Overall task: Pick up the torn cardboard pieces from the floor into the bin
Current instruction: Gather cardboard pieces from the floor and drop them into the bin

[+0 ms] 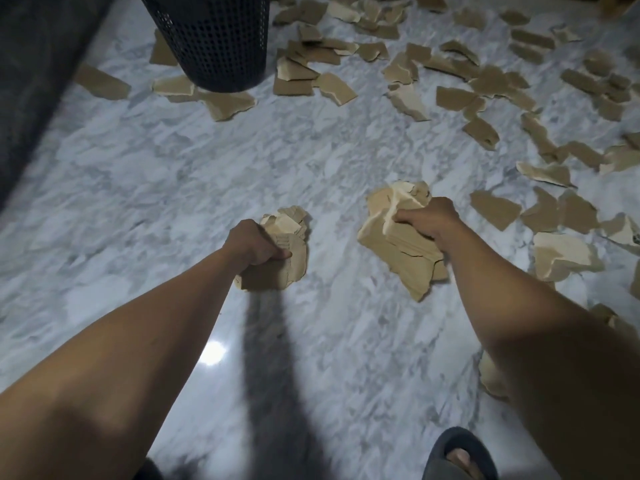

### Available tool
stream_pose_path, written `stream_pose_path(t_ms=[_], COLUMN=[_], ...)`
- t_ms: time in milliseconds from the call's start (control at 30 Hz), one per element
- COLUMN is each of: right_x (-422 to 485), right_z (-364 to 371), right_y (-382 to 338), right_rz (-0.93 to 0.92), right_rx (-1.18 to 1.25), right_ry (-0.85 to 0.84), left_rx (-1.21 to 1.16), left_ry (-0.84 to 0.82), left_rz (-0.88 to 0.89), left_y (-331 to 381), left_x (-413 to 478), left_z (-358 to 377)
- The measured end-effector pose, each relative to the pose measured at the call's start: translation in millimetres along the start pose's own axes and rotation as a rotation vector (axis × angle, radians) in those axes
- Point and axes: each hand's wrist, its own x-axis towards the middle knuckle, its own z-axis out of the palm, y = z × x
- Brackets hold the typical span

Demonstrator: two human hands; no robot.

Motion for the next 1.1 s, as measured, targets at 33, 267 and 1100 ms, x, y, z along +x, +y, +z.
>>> stream_pose_path(t_ms=[33,267,1100], right_x=[13,0,-40], right_z=[-1,38,56], right_y=[4,-22,-53], right_rz=[0.022,-0.073,0.141], right_rx=[-0.007,-0.361,0.521], right_ry=[-0.022,-0.078,-0.322], left_rx=[-0.019,-0.08,-0.1], left_ry=[0.009,0.021,0.035], left_rz=[-0.004,-0.011,-0.012], left_y=[-3,-9,-12], left_x=[0,3,1], left_z=[1,3,3])
